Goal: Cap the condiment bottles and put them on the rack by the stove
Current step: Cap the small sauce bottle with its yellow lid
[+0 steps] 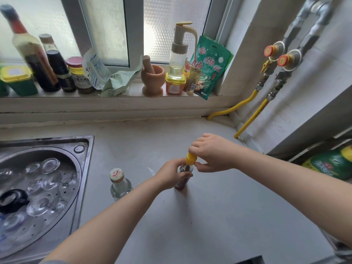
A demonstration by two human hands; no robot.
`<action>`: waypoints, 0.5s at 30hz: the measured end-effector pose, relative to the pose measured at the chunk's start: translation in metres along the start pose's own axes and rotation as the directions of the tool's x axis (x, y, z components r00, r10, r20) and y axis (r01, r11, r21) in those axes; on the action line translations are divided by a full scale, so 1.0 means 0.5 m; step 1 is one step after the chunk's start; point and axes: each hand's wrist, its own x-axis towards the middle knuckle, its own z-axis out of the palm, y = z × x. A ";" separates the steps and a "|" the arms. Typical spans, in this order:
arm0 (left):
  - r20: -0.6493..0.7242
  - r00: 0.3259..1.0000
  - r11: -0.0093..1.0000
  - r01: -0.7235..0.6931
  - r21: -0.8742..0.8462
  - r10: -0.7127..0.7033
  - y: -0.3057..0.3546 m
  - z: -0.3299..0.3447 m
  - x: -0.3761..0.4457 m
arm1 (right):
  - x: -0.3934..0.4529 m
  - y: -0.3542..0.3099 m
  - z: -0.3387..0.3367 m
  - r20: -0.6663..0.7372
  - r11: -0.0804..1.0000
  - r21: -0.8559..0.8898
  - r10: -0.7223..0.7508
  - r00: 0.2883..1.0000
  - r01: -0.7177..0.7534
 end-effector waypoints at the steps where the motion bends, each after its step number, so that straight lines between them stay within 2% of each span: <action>1: -0.002 1.000 1.000 -0.002 -0.002 0.002 0.001 0.001 -0.001 | 0.002 -0.001 -0.001 0.014 1.000 0.004 0.007 1.000 -0.007; 9: -0.024 1.000 0.999 0.009 -0.038 -0.009 0.008 0.002 -0.010 | 0.014 -0.012 0.021 -0.012 0.982 0.136 0.132 0.991 -0.130; 12: -0.073 0.997 0.999 0.008 -0.038 -0.011 0.014 0.009 -0.015 | 0.017 -0.028 0.035 -0.082 0.952 0.186 0.260 0.962 -0.242; 15: -0.156 0.987 0.999 0.029 -0.031 -0.034 0.018 0.017 -0.024 | 0.024 -0.050 0.045 -0.118 0.888 0.250 0.424 0.898 -0.386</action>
